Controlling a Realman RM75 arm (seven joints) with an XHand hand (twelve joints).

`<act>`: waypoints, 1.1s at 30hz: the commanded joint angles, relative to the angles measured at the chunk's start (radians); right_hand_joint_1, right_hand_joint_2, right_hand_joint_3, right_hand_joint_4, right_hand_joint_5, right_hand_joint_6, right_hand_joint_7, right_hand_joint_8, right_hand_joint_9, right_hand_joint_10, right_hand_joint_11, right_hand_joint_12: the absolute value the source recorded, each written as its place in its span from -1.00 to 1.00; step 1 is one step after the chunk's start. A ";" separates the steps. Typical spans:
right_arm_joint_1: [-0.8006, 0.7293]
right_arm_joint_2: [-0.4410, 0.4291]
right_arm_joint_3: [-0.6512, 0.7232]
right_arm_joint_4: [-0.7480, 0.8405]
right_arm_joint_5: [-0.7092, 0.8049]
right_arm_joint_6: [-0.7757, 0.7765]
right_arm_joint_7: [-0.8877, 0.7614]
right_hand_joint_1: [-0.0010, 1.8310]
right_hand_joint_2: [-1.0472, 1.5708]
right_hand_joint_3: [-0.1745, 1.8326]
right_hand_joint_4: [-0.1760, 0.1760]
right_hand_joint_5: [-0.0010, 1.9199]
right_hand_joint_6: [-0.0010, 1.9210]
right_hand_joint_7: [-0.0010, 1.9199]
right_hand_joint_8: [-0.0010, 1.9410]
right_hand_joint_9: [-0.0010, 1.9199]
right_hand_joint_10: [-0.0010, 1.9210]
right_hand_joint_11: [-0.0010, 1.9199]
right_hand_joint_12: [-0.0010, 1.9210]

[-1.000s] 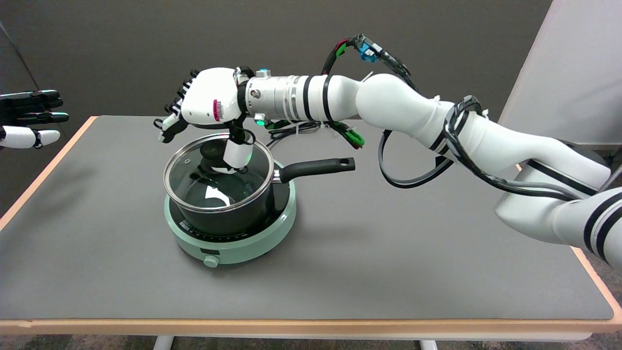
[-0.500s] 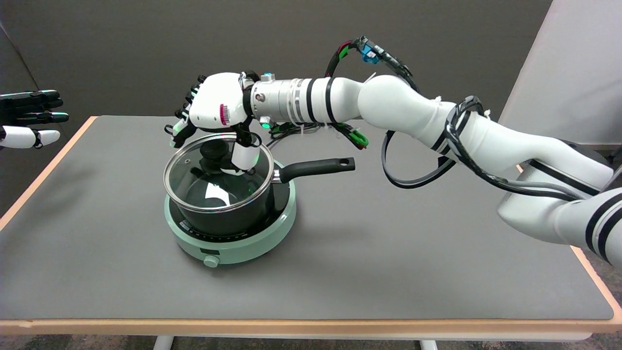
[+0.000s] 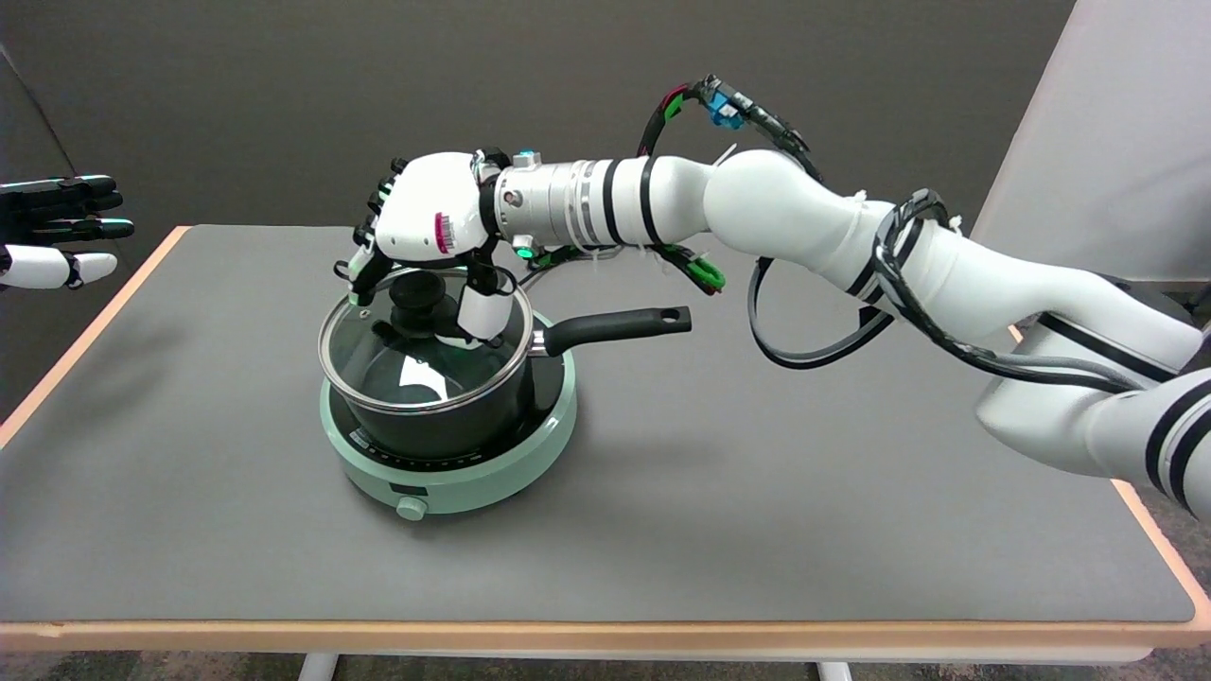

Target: Pick up the pot lid.

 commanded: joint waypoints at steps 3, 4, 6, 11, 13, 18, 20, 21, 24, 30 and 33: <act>0.009 0.016 0.001 -0.002 -0.001 0.001 0.008 -0.04 0.25 0.10 1.00 -0.37 -0.65 -0.25 -0.75 -0.27 -0.54 -0.51 -0.08; 0.010 0.016 0.001 -0.003 -0.001 0.001 0.008 -0.04 0.25 0.10 1.00 -0.36 -0.65 -0.24 -0.74 -0.27 -0.54 -0.51 -0.08; 0.010 0.017 0.001 -0.004 0.001 0.001 0.008 -0.04 0.25 0.09 1.00 -0.35 -0.63 -0.23 -0.74 -0.26 -0.53 -0.51 -0.08; 0.012 0.017 0.001 -0.007 0.001 0.001 0.008 -0.03 0.26 0.08 1.00 -0.34 -0.61 -0.21 -0.72 -0.25 -0.51 -0.50 -0.08; 0.012 0.019 0.001 -0.007 0.001 0.001 0.008 -0.05 0.28 0.07 1.00 -0.33 -0.58 -0.20 -0.71 -0.24 -0.50 -0.50 -0.07; 0.011 0.020 0.001 -0.007 0.002 0.001 0.008 -0.09 0.31 0.03 1.00 -0.28 -0.44 -0.14 -0.64 -0.20 -0.47 -0.48 -0.06; 0.010 0.020 0.001 -0.009 0.002 0.001 0.008 -0.10 0.32 0.02 1.00 -0.27 -0.38 -0.12 -0.60 -0.19 -0.45 -0.48 -0.06; 0.009 0.020 0.001 -0.010 0.002 0.001 0.008 -0.10 0.33 0.02 1.00 -0.27 -0.35 -0.12 -0.59 -0.18 -0.44 -0.47 -0.06; 0.005 0.022 0.001 -0.010 0.009 0.002 0.008 -0.10 0.34 0.00 1.00 -0.27 -0.33 -0.11 -0.57 -0.18 -0.43 -0.47 -0.06; 0.001 0.027 0.001 -0.011 0.024 0.002 0.008 -0.15 0.34 0.09 1.00 -0.27 -0.24 -0.10 -0.48 -0.16 -0.34 -0.45 -0.05; -0.001 0.029 0.001 -0.010 0.024 0.002 0.008 -0.14 0.34 0.08 1.00 -0.26 -0.19 -0.09 -0.44 -0.15 -0.32 -0.44 -0.05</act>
